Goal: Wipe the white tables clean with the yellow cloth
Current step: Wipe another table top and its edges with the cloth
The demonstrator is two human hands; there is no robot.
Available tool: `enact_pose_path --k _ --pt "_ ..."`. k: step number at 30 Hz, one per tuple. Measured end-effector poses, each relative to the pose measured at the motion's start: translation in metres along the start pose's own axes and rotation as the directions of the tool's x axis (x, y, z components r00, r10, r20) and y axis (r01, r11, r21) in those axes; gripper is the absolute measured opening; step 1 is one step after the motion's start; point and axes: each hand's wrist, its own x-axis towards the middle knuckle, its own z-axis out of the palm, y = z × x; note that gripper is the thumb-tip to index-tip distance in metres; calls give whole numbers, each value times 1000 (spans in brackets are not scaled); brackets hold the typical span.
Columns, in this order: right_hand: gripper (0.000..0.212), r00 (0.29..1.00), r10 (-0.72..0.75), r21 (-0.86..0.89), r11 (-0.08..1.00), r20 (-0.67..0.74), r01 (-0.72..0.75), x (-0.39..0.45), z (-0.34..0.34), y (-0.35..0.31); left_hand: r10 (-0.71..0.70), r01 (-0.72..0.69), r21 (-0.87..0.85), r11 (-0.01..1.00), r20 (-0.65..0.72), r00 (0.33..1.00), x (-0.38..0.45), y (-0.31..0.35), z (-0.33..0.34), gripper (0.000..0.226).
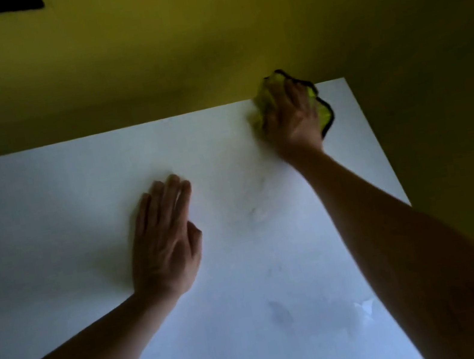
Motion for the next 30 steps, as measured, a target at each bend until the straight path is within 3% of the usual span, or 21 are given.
enact_pose_path --k 4,8,10,13,16,20,22,25,28,30 --pt "65 990 117 17 993 -75 -116 19 -21 64 7 -7 2 1000 -25 1000 -1 2 1 65" --pt "57 964 237 1 971 -119 -238 21 -14 53 6 -6 -7 1000 -23 1000 0 1 -1 65" --pt "59 967 245 -41 968 -68 -248 16 -7 28 1 -1 -13 1000 -24 1000 1 2 -1 65" --pt "65 995 21 -145 989 100 -6 -10 14 -34 -3 2 -18 1000 -42 999 2 1 1 64" --pt "65 953 -272 -12 961 134 276 -46 32 -103 15 -16 -17 1000 -65 998 1 -4 3 63" --pt "58 914 -392 109 918 107 381 -51 29 -102 34 -35 -9 999 -92 995 1 -8 4 62" --pt "59 949 -303 79 952 82 297 -39 22 -68 45 -45 -5 999 -95 994 2 -8 6 62" --pt "58 1000 -19 2 1000 16 19 -16 -3 9 40 -42 -18 999 -100 994 3 -8 7 62" --pt "57 992 116 -20 993 -55 -117 -8 -30 77 27 -29 -20 999 -97 995 3 -6 6 62" --pt "56 977 197 -11 980 -80 -199 -10 -34 88 20 -22 -20 1000 -96 995 3 -5 5 62"
